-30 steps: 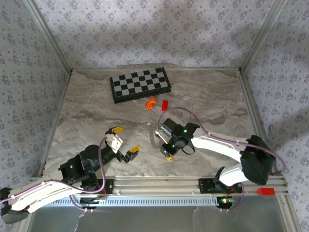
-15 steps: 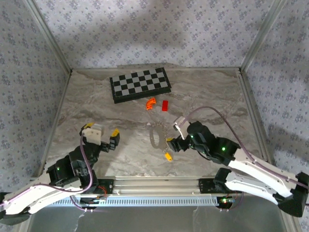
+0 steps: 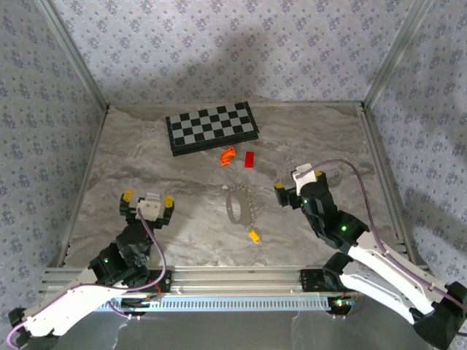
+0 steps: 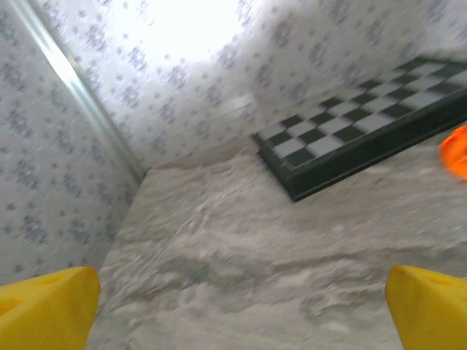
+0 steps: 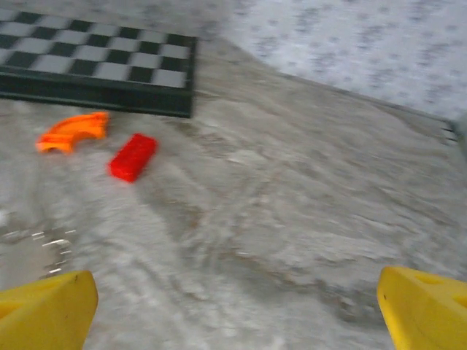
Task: Put the keys on the keyring
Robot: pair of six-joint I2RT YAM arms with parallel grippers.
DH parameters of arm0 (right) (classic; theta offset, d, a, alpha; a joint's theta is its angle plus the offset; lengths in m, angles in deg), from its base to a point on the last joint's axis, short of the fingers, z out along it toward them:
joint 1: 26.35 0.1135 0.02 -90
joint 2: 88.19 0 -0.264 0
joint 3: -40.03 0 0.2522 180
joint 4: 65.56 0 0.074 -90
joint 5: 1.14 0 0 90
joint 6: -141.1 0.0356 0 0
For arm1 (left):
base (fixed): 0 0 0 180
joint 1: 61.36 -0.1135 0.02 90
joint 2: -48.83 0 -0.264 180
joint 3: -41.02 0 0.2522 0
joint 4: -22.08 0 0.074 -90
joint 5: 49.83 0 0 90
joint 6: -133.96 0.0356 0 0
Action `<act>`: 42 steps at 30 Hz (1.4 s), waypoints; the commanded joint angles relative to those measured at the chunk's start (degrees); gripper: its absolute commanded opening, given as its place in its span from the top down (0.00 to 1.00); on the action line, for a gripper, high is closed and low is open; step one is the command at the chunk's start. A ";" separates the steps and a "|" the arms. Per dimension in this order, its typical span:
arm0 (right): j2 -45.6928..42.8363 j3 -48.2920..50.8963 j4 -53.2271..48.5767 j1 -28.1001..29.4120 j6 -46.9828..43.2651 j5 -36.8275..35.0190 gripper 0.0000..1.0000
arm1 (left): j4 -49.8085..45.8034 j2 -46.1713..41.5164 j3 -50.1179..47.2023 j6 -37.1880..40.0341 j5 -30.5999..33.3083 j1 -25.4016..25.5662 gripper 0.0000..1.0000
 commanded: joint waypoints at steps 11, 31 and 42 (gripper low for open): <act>-6.92 16.66 15.51 -12.08 -6.62 -8.85 0.00 | 22.50 16.27 -6.35 -7.56 -22.14 -30.19 0.00; 14.97 23.53 48.00 -25.79 -6.87 5.36 0.00 | 43.54 49.99 0.32 -12.76 -30.62 -42.71 0.00; 34.19 16.86 61.28 -30.29 -7.00 8.58 0.00 | 50.32 62.20 5.12 -14.01 -31.51 -45.31 0.00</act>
